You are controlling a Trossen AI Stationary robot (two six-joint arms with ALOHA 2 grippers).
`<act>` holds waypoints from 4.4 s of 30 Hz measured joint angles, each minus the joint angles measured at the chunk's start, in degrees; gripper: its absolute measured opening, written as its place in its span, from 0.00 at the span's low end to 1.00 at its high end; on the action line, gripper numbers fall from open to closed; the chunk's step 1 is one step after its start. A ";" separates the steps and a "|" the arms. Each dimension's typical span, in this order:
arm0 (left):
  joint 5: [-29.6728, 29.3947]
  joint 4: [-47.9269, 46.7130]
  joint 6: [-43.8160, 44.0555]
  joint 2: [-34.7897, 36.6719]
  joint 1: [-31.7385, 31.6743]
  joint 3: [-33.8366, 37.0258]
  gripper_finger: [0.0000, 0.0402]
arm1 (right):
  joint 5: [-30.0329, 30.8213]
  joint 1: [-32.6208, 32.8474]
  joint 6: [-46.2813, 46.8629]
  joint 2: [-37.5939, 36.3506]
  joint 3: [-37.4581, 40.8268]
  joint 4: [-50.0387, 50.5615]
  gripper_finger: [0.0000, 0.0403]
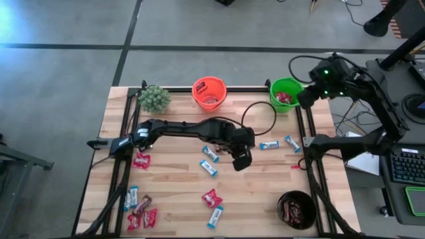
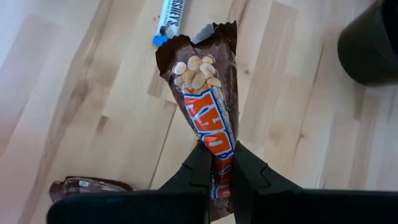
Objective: Organize candy in baskets
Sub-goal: Put the brown chocolate bar into the black bucket
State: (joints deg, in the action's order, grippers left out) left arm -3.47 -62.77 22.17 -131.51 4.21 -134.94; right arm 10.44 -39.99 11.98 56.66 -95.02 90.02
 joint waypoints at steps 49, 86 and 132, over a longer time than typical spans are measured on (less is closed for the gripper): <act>10.24 26.29 -14.64 4.00 0.33 -0.03 0.00 | -22.20 -0.01 3.48 -9.90 3.96 0.04 0.28; -0.90 36.21 -17.87 5.77 -1.73 -0.03 0.00 | -43.98 0.00 4.51 -6.21 7.30 -11.95 0.50; 0.06 38.49 -15.63 5.87 -10.88 -0.03 0.00 | -46.56 0.11 5.44 3.51 7.30 -28.33 0.10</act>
State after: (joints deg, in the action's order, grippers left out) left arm -3.41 -24.29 6.55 -125.64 -6.68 -134.98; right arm -36.13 -39.88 17.42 60.17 -87.72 61.69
